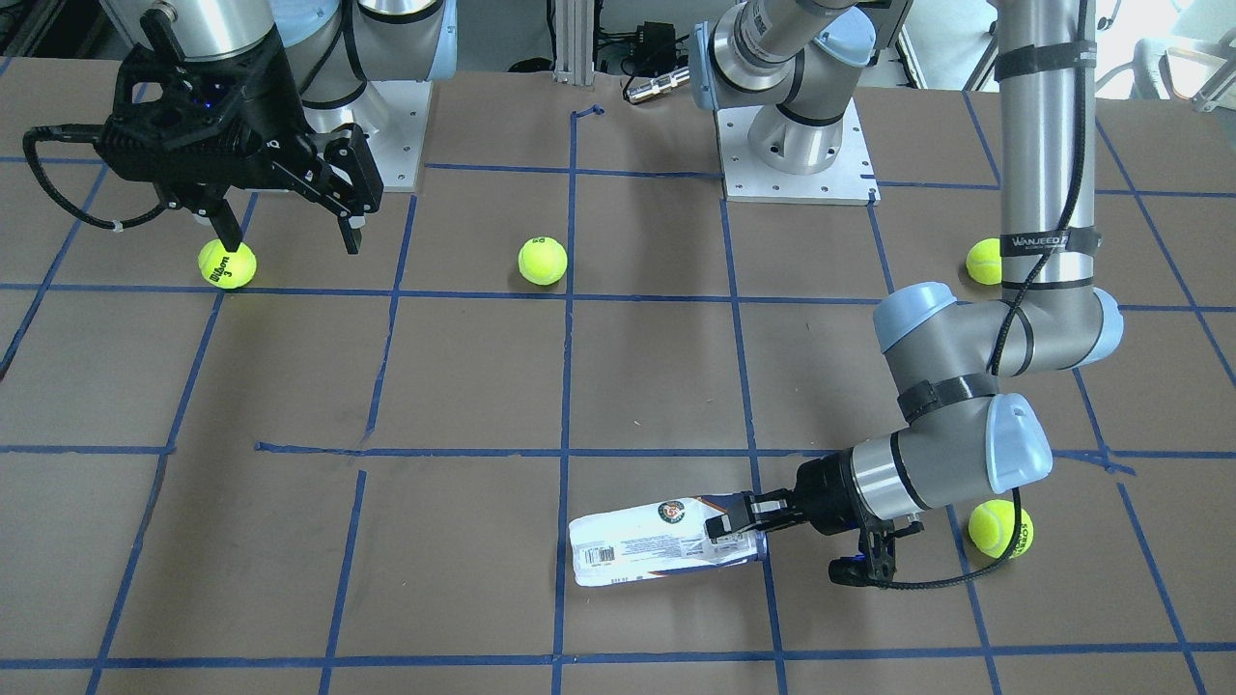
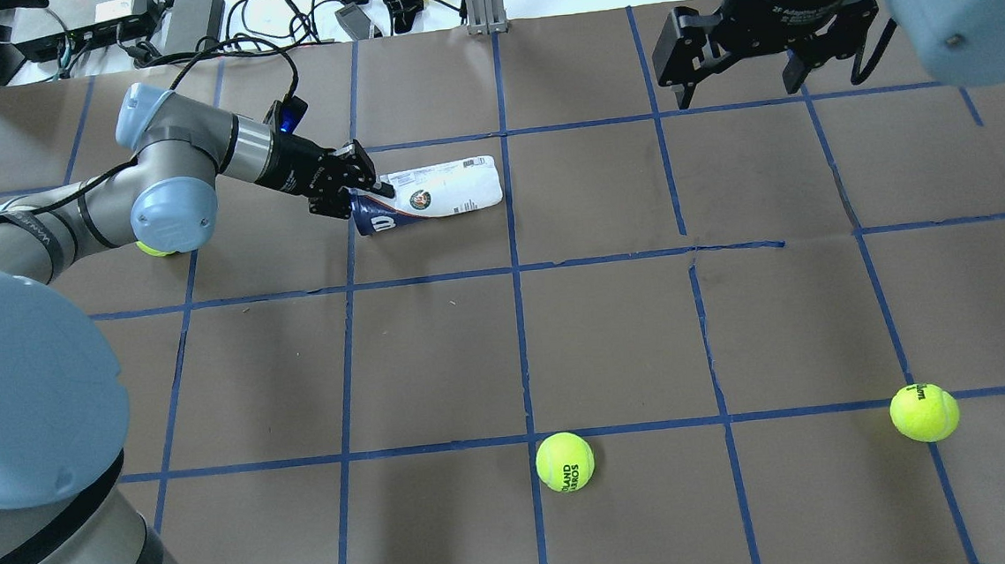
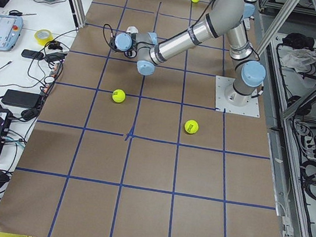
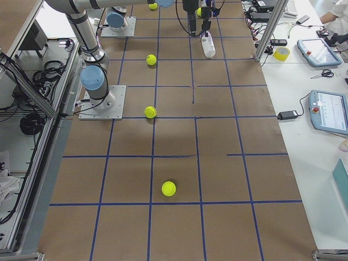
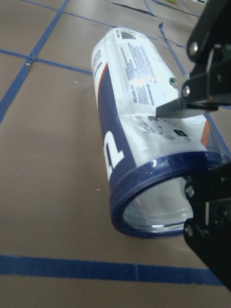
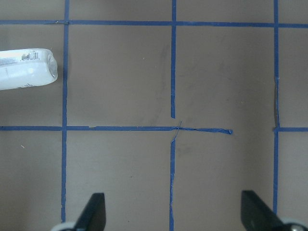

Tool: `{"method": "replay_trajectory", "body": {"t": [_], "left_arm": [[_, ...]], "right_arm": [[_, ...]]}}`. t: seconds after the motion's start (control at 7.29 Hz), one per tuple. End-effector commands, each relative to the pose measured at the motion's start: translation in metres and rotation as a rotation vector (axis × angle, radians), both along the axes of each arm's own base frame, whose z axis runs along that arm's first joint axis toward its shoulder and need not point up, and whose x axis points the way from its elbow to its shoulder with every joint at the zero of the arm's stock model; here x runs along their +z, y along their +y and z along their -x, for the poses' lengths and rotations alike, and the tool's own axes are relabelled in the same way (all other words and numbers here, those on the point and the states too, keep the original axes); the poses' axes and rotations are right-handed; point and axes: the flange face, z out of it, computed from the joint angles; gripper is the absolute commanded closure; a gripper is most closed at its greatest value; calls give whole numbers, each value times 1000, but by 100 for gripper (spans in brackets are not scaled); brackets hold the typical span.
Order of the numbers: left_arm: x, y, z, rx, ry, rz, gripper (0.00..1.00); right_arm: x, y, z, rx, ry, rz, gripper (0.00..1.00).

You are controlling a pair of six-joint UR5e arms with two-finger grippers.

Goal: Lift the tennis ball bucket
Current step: 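Grip the can's open end with the left gripper and tilt it upright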

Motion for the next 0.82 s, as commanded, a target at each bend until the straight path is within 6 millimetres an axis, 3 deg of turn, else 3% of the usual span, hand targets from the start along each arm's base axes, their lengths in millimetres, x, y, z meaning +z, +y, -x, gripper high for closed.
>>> {"method": "replay_trajectory", "body": {"t": [0.0,0.14,0.27,0.55,0.69], "left_arm": [[66,-21,17,84,-49,20,100],[102,-31,27,117,-96,41,100],[122,-35,41,121,-186,70,100],[145,-25,91,58,-390,142,100],[155,-19,106,33,-450,169,100]], "right_arm": [[-1,-2,1,-3,2,0,0],[-2,-1,1,-2,2,-7,0],[-3,-1,1,-2,4,-10,0],[-3,-1,1,-2,4,-10,0],[-3,-1,1,-2,4,-13,0]]}}
